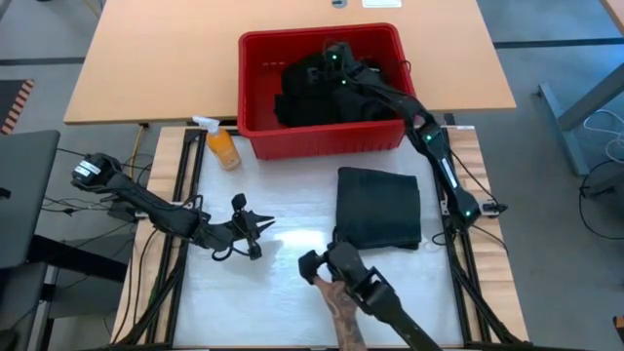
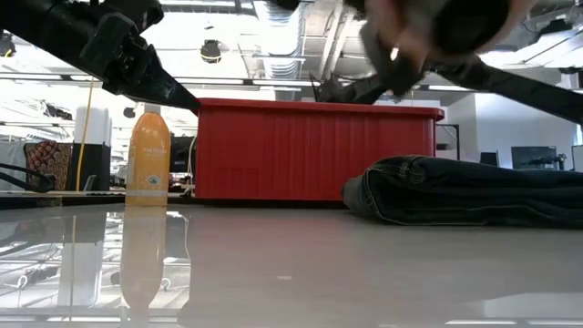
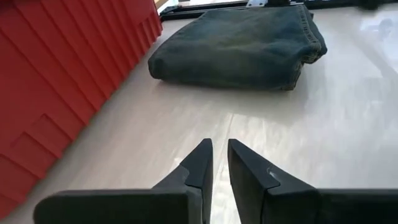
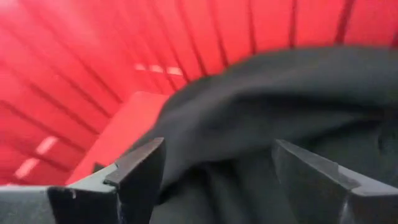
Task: Fold Laundry from Bin
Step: Remove the black shirt from the red bin
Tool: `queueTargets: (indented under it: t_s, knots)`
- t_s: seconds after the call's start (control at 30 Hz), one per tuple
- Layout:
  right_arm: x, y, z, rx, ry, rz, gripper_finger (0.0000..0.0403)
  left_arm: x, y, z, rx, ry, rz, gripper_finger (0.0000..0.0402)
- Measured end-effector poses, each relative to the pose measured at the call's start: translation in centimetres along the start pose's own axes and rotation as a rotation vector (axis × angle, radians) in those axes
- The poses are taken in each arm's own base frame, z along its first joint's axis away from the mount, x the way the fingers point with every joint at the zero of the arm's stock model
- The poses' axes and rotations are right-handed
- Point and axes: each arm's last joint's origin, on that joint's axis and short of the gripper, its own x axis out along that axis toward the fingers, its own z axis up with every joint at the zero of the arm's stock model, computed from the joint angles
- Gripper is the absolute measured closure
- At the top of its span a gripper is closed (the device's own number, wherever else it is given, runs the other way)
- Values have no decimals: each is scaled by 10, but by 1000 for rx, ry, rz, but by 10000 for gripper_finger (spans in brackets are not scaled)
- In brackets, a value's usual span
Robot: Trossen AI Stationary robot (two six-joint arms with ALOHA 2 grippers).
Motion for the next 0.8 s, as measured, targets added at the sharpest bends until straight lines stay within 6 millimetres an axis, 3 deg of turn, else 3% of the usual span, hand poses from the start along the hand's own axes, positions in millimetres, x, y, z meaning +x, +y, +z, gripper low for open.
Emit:
queueTargets:
  t_s: [0.17,0.27,0.37,0.5,0.63,0.8]
  knots:
    - [30,-3,-29,38,18,49,89,0,0,0,-7,-2,10,356]
    - [45,-7,-49,37,57,46,123,0,0,0,-12,-2,11,356]
    - [45,-7,-49,50,52,71,207,0,0,0,-21,-2,11,356]
    - [44,-2,-43,14,26,172,363,0,0,0,-10,1,11,356]
    - [28,14,-22,-9,-20,304,368,0,1,-3,11,20,17,356]
    - [-31,45,36,-117,-131,449,371,0,1,-4,19,29,21,356]
